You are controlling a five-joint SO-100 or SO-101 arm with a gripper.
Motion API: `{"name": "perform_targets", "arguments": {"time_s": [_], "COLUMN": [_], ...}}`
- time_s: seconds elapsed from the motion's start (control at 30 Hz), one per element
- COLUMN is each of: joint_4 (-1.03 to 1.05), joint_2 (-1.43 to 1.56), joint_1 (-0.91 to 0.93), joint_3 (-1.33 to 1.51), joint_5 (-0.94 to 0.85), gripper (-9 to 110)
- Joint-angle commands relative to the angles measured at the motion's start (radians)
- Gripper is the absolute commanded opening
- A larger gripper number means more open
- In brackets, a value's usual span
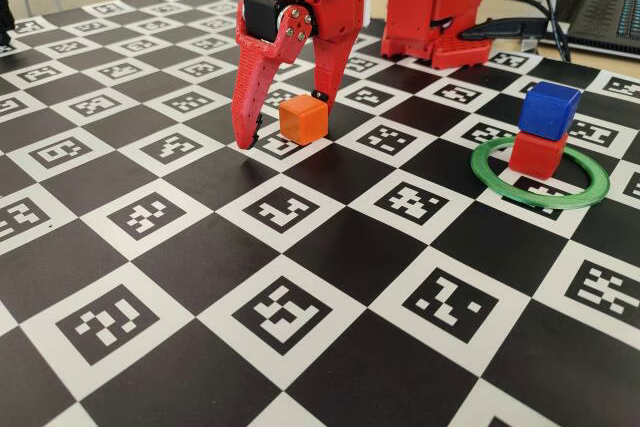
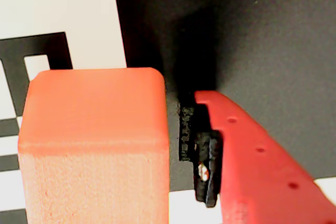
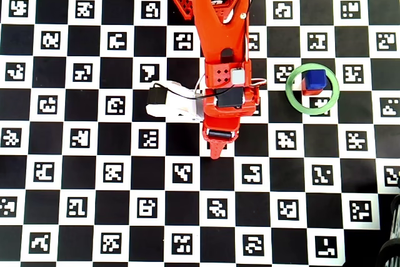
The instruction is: Grab the red cube then put it in the green circle then put the blue cube on top and finally the orange cube on top
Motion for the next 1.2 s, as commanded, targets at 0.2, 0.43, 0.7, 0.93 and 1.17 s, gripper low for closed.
{"name": "perform_targets", "arguments": {"time_s": [0.2,0.43,0.7,0.93,1.17], "joint_4": [-0.011,-0.014,-0.015,-0.017,-0.008], "joint_2": [0.018,0.017,0.017,0.017,0.023], "joint_1": [-0.015,-0.025,-0.025,-0.026,-0.028], "joint_3": [-0.008,-0.012,-0.012,-0.012,-0.020], "joint_5": [0.049,0.055,0.052,0.044,0.043], "gripper": [41,41,40,23,13]}}
